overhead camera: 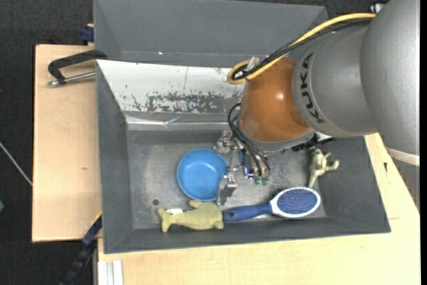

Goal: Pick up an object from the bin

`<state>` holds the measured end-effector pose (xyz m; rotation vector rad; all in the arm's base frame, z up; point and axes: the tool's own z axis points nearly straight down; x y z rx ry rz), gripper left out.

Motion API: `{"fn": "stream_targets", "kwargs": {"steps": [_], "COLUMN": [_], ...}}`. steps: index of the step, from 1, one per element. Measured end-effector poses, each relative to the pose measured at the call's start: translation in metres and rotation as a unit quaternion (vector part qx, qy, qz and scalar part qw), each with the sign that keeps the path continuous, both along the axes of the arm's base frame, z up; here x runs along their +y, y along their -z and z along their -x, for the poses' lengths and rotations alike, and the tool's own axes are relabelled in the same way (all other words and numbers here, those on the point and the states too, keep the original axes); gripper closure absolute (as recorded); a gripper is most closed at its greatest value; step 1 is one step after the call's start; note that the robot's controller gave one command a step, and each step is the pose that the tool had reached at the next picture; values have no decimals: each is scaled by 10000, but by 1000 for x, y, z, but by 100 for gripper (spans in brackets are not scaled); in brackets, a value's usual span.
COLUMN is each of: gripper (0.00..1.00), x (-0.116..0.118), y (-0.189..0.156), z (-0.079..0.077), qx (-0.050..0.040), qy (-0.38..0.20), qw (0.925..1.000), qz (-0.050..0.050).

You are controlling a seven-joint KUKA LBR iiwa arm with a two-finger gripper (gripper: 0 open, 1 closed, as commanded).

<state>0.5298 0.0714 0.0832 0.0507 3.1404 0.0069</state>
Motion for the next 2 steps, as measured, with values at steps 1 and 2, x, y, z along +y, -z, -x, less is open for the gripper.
{"fn": "stream_targets", "kwargs": {"steps": [1,2], "gripper": [0,0], "x": [41,90], "y": [5,6], "z": [-1,1], "qx": [-70,-92], "qy": [-692,-1127], "qw": [9976,9936], "qz": [49,33]}}
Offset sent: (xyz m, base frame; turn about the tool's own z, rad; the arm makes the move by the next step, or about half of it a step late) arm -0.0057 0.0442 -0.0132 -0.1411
